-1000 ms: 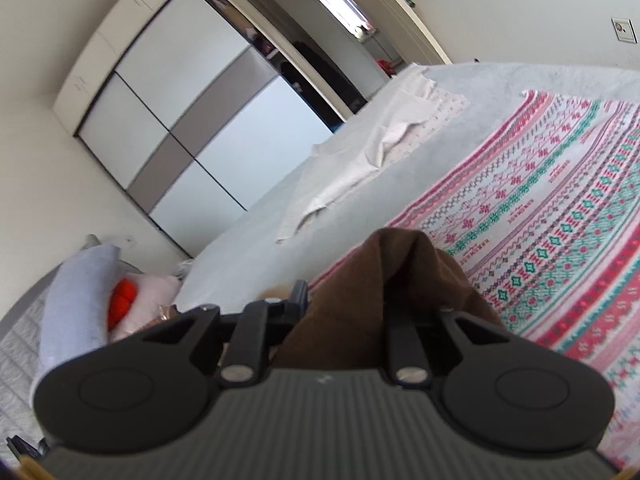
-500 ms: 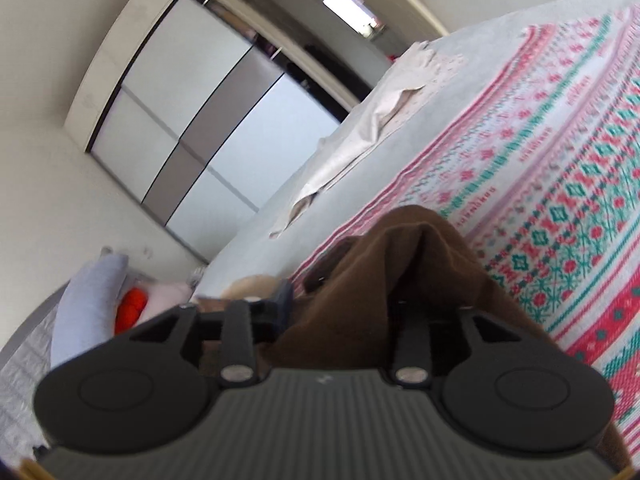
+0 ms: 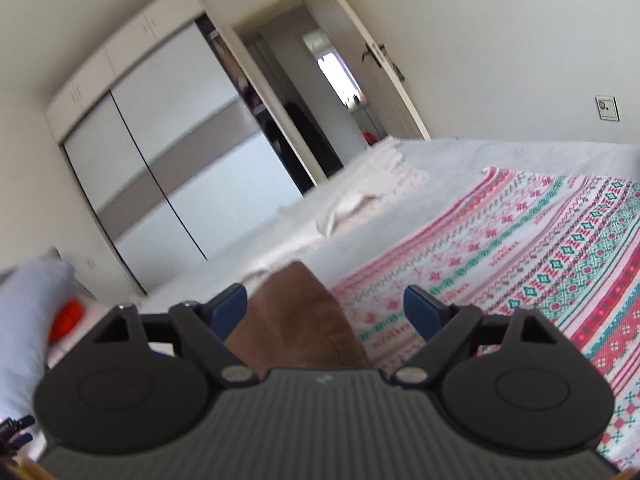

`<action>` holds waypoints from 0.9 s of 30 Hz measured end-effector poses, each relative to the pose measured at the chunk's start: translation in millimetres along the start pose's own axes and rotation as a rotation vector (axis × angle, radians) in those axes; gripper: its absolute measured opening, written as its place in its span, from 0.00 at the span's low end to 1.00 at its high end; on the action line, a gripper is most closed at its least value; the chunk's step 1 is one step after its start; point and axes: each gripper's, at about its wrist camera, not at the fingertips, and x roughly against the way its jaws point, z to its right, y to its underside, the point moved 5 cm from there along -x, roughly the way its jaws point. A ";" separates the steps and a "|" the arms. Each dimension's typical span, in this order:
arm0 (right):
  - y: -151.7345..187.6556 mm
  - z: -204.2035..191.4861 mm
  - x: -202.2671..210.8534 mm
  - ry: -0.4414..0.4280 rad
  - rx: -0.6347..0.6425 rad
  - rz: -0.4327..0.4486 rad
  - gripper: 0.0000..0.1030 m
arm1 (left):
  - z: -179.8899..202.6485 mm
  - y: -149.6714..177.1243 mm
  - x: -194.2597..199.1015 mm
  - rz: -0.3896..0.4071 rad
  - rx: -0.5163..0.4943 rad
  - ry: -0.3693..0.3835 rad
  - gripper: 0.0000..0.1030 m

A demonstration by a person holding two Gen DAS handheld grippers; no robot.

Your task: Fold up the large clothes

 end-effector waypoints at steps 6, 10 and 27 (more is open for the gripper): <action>2.7 -14.0 -72.2 0.037 0.062 -0.179 0.74 | 17.7 -10.8 -64.4 -0.133 -0.106 -0.004 0.67; 13.5 -23.8 -81.1 0.109 0.123 -0.119 0.11 | 30.4 -7.7 -61.9 -0.093 -0.040 0.051 0.12; 28.2 -55.4 -164.5 0.318 0.388 0.018 0.17 | 36.2 -6.1 -128.1 0.117 -0.206 -0.122 0.15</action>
